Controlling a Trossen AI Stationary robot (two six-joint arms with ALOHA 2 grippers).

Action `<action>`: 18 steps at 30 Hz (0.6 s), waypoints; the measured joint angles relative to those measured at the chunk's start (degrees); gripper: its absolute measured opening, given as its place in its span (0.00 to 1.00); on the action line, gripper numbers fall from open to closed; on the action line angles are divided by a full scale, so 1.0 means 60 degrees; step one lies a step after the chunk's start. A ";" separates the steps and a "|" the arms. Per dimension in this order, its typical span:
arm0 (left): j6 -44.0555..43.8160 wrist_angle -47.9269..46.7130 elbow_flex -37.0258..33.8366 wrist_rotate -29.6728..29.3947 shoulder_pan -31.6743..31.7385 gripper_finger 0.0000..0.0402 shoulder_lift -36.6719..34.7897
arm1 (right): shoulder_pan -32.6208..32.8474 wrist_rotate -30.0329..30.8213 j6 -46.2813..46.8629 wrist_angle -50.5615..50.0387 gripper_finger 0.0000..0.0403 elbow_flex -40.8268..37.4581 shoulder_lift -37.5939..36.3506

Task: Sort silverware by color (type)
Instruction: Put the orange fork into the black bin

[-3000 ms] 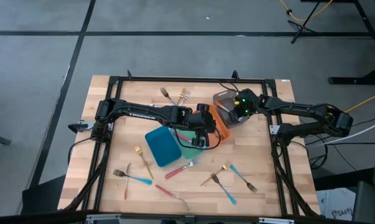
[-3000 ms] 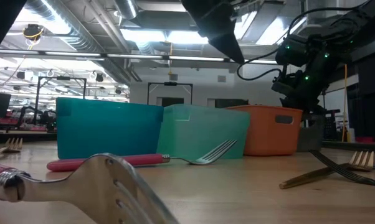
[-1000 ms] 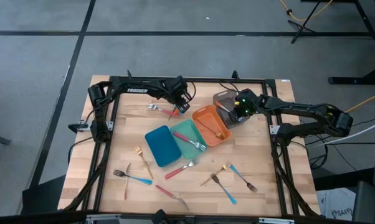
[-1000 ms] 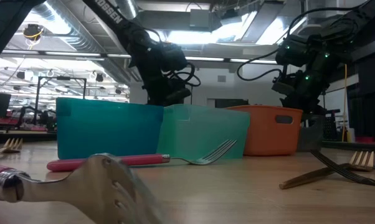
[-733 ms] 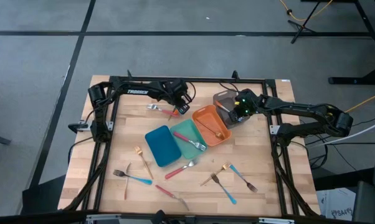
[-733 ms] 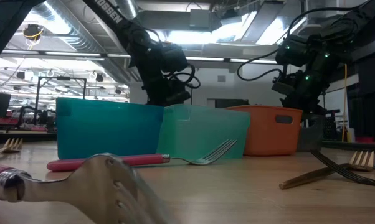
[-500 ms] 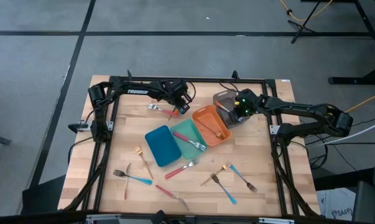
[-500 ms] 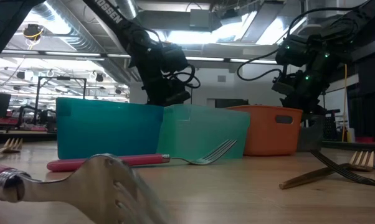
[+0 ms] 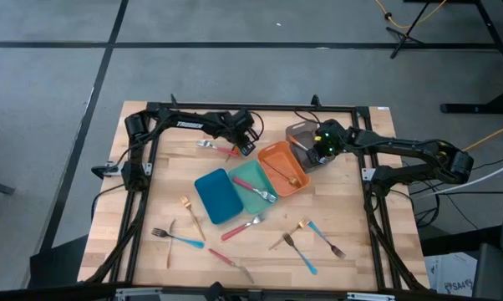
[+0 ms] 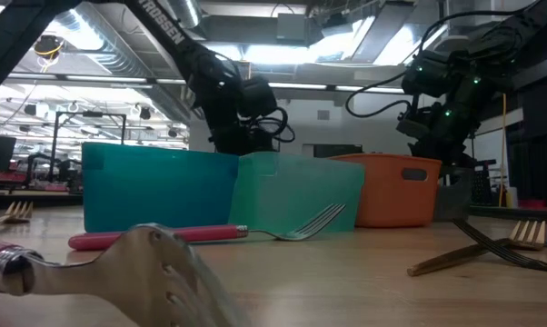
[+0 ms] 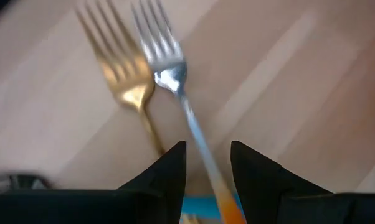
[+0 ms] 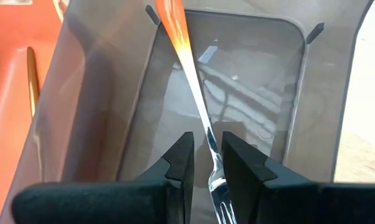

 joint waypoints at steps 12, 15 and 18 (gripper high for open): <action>-0.0015 0.0145 0.0014 -0.0009 -0.0018 0.30 0.0336 | -0.0003 0.0000 0.0000 0.0003 0.18 0.0000 0.0000; -0.0015 0.0155 0.0013 -0.0022 -0.0018 0.30 0.0340 | -0.0004 0.0000 0.0000 0.0009 0.18 0.0000 0.0000; -0.0015 0.0159 0.0011 -0.0037 -0.0018 0.30 0.0340 | 0.0000 0.0000 0.0000 0.0009 0.18 0.0000 0.0000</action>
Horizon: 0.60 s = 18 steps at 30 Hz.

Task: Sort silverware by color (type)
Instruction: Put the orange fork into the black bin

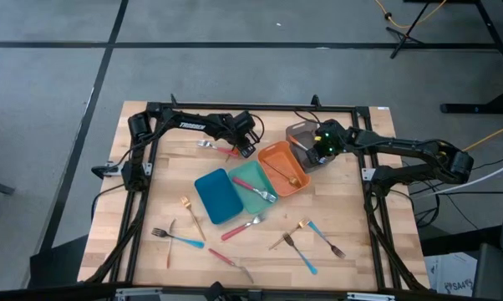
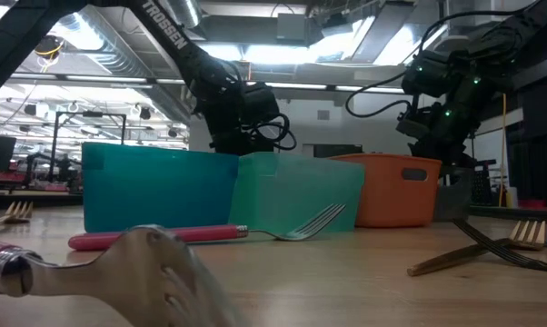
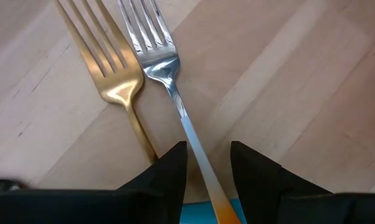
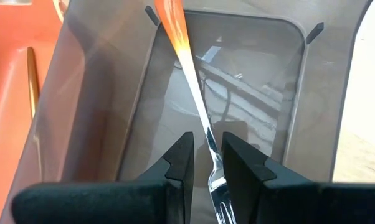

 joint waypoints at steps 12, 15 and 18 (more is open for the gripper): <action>0.0000 0.0015 0.0000 -0.0150 0.0004 0.16 0.0004 | 0.0000 -0.0011 0.0000 0.0001 0.18 0.0000 0.0000; 0.0000 0.0032 0.0000 -0.0154 0.0007 0.13 0.0007 | -0.0004 -0.0015 0.0000 0.0000 0.18 0.0000 0.0000; 0.0003 0.0073 0.0000 -0.0153 0.0007 0.11 0.0007 | -0.0004 -0.0040 0.0000 -0.0003 0.18 0.0000 0.0000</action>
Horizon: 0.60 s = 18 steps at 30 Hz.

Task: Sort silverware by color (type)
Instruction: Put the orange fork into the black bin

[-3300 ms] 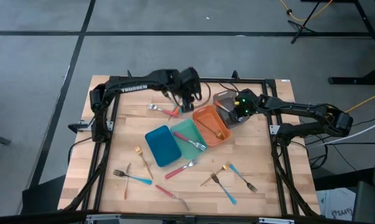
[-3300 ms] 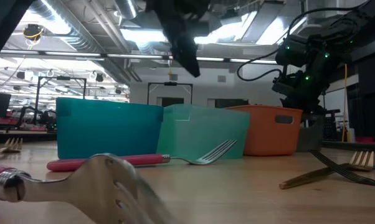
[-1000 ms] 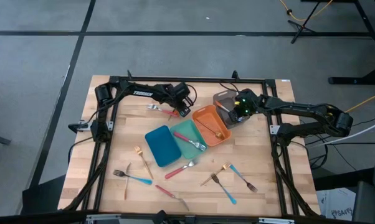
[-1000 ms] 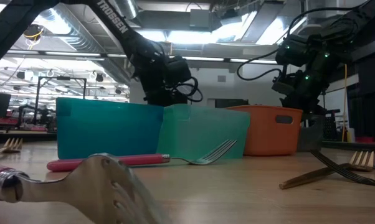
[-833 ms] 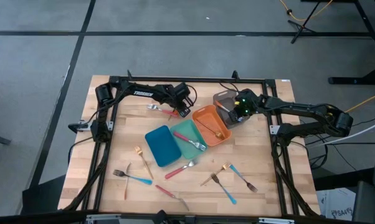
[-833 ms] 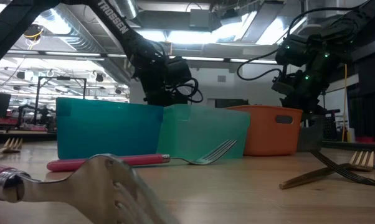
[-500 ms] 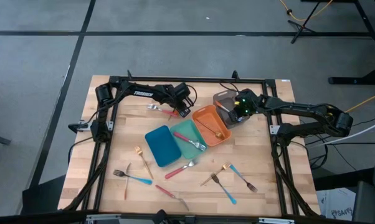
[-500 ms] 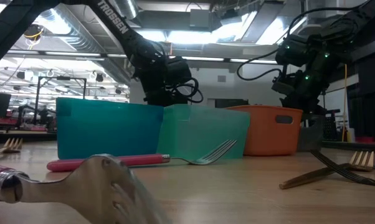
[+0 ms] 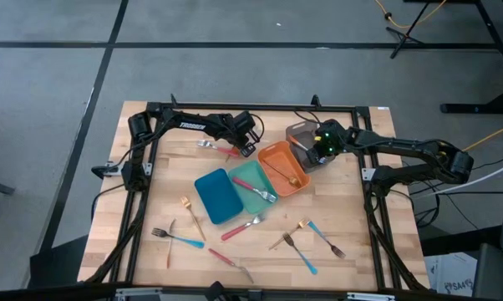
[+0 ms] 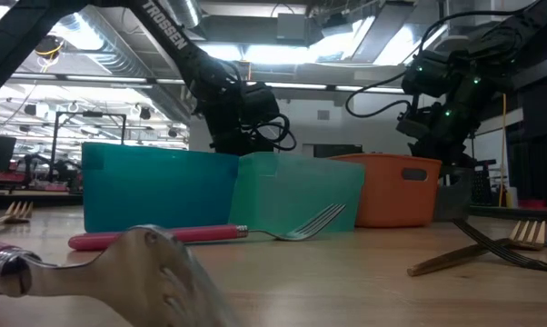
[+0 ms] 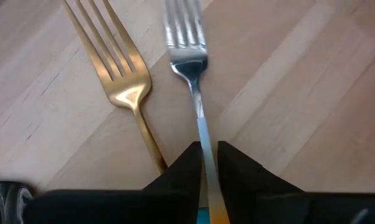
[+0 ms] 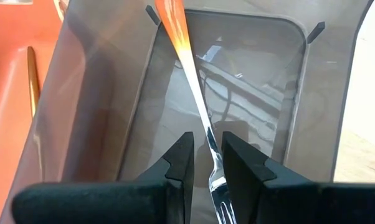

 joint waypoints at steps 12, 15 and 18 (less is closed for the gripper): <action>0.0094 0.0186 0.0296 -0.0011 0.0000 0.03 -0.0283 | 0.0003 -0.0142 0.0000 -0.0007 0.18 0.0004 -0.0438; 0.0100 0.0073 0.0396 0.0017 0.0000 0.03 -0.0374 | 0.0002 -0.0142 0.0000 -0.0020 0.18 0.0004 -0.0796; 0.0123 0.0094 0.0668 0.0136 -0.0025 0.03 -0.0442 | 0.0000 -0.0142 0.0000 -0.0044 0.18 0.0004 -0.1228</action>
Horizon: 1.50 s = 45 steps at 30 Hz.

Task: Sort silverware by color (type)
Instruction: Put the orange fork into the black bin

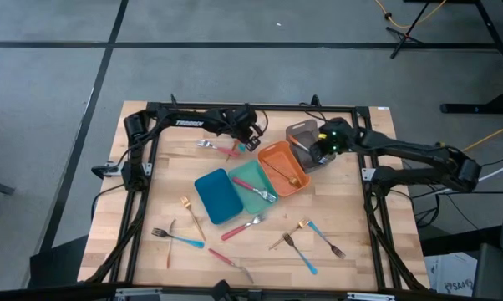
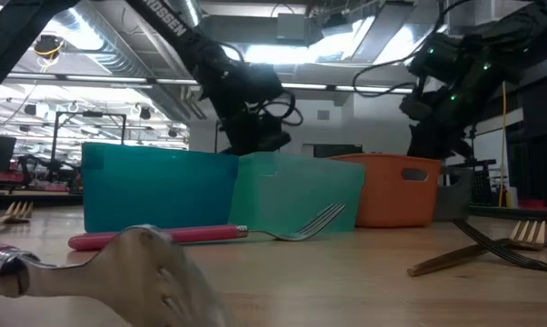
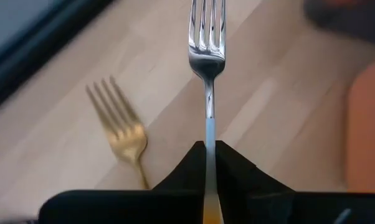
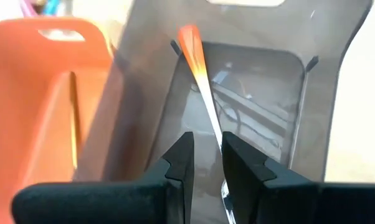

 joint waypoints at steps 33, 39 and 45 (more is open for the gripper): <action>0.7904 -0.1795 0.3248 0.0031 -0.3734 0.03 -0.0006 | 0.0003 -0.2688 0.0130 0.0048 0.18 0.2606 -0.1981; 0.8679 -0.1779 0.3248 -0.0321 -0.4284 0.03 -0.0006 | 0.0068 -0.4795 0.0965 -0.0108 0.18 0.2659 -0.1129; 0.8733 -0.1774 0.3248 -0.0581 -0.4587 0.03 -0.0006 | 0.0923 -0.4998 0.1035 -0.0135 0.18 0.2652 -0.0153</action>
